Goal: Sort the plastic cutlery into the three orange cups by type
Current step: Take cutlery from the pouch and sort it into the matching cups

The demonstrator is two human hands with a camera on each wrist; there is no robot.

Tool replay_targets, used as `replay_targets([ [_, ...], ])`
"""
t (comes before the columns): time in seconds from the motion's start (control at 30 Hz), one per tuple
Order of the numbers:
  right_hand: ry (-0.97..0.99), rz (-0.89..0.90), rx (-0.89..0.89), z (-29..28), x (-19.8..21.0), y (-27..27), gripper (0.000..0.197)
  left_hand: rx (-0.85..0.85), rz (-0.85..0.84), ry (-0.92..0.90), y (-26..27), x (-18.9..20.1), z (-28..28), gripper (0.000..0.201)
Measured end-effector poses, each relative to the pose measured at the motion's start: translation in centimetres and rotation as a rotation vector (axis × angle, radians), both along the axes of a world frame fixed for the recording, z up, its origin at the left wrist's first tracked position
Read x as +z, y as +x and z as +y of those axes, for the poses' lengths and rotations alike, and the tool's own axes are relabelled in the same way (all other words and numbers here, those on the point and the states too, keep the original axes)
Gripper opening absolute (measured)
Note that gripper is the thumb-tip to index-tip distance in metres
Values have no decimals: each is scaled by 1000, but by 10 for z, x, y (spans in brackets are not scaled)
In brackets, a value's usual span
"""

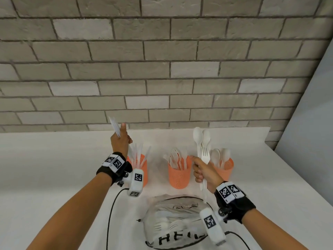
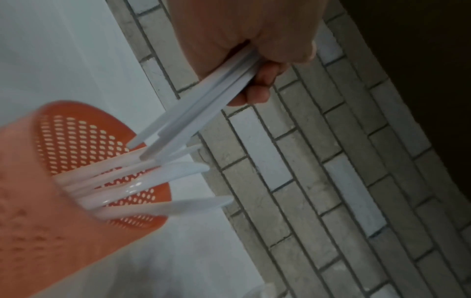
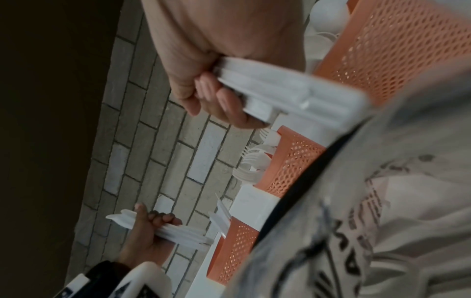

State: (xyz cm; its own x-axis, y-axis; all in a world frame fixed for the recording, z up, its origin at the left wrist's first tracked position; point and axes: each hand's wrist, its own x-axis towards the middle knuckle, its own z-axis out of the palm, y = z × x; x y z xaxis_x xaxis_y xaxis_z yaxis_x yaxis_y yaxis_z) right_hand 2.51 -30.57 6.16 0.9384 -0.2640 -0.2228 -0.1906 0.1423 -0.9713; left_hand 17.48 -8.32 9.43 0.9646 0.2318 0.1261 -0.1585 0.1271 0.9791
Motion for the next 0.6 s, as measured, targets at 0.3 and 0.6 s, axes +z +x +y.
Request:
replay_targets([
  [0.3, -18, 12, 38, -1, -7, 3, 49, -59, 57, 315, -3, -49, -5, 18],
  [0.6, -12, -7, 46, 0, -5, -5, 50, 18, -30, 781, -13, -45, -11, 36],
])
